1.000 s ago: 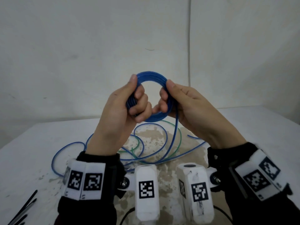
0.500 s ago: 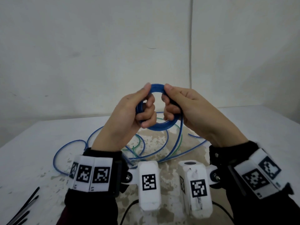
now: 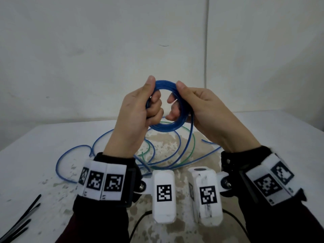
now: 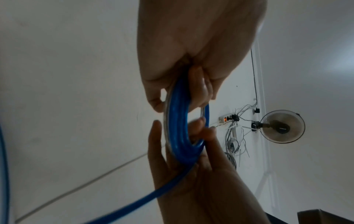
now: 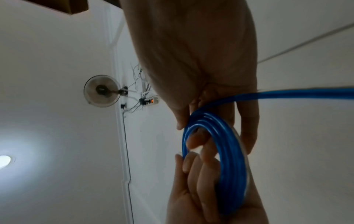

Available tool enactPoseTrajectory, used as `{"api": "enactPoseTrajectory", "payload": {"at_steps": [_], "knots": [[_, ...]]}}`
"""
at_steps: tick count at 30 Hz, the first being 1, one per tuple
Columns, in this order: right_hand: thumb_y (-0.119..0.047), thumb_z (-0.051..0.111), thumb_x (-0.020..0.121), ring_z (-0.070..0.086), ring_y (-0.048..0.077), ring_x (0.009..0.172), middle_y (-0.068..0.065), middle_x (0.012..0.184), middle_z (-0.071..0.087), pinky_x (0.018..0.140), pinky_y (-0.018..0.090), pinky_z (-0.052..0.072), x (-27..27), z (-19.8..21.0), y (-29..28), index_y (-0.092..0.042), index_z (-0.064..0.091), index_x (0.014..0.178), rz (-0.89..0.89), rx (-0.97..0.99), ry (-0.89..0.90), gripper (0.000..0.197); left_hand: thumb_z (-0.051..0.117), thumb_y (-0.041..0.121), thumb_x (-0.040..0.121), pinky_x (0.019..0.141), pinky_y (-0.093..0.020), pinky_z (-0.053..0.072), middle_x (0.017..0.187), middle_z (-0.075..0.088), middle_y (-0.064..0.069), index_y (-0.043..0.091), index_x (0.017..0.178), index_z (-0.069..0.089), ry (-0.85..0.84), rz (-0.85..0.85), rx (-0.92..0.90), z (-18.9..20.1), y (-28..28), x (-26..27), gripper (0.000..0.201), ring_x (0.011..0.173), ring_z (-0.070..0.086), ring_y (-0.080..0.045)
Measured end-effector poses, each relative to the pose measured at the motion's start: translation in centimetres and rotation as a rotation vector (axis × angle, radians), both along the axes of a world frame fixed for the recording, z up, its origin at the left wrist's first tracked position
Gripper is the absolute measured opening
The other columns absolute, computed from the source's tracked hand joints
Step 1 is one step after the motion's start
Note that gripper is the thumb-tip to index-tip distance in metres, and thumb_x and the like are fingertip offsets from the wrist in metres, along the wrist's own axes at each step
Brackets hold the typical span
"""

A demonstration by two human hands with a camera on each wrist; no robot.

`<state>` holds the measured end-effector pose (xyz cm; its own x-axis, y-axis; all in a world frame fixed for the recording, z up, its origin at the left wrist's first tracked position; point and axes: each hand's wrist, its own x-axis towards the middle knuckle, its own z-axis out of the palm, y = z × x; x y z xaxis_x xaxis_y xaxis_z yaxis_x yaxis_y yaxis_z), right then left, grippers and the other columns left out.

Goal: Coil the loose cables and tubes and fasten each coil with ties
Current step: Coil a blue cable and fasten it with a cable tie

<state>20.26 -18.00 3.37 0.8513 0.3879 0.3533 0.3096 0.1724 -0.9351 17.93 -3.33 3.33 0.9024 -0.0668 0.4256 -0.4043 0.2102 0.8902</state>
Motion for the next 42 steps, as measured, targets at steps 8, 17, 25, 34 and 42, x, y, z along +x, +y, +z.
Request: {"api": "enactPoseTrajectory", "payload": {"at_steps": [8,17,25,34,42], "knots": [[-0.031,0.038,0.102,0.040,0.010,0.045,-0.007,0.049,0.033,0.077,0.037,0.054,-0.4,-0.2,-0.5,-0.010,0.050,0.074,0.046,-0.133,-0.041,0.037,0.040,0.038,0.094,0.055,-0.030,0.023,0.045,0.022,0.004,0.012,0.064,0.043,0.109,-0.128,0.242,-0.1,1.2,-0.1,0.040,0.037,0.027,-0.013],[-0.029,0.033,0.103,0.041,0.010,0.045,-0.007,0.048,0.034,0.070,0.029,0.054,-0.5,0.8,-0.7,-0.009,0.050,0.074,0.016,-0.035,-0.050,0.039,0.040,0.034,0.095,0.050,-0.020,0.033,0.045,0.025,0.004,0.011,0.069,0.047,0.010,-0.161,0.104,0.1,0.7,-0.2,0.036,0.038,0.032,-0.012],[-0.031,0.039,0.101,0.052,0.013,0.048,-0.004,0.048,0.047,0.071,0.038,0.056,-0.5,0.6,-0.9,-0.008,0.056,0.075,0.005,-0.081,-0.062,0.038,0.042,0.033,0.093,0.081,-0.043,0.027,0.044,0.025,0.007,0.011,0.076,0.052,0.049,-0.102,0.222,0.2,0.5,-0.9,0.030,0.037,0.031,-0.010],[-0.028,0.035,0.102,0.048,0.012,0.051,-0.006,0.052,0.044,0.069,0.028,0.045,0.6,0.3,-1.6,-0.010,0.054,0.078,-0.091,0.100,-0.063,0.035,0.050,0.019,0.092,0.089,-0.032,0.053,0.095,0.069,-0.008,0.006,0.104,0.065,0.049,-0.047,0.136,0.1,0.4,-0.2,0.024,0.093,0.066,-0.019],[-0.029,0.036,0.102,0.055,0.013,0.056,-0.005,0.053,0.048,0.077,0.037,0.050,0.8,0.1,-1.8,-0.010,0.055,0.081,-0.145,0.142,-0.021,0.034,0.059,0.007,0.089,0.078,-0.025,0.057,0.085,0.074,-0.012,0.005,0.099,0.068,0.047,0.087,0.139,-0.5,0.1,-0.1,0.014,0.078,0.071,-0.017]]}}
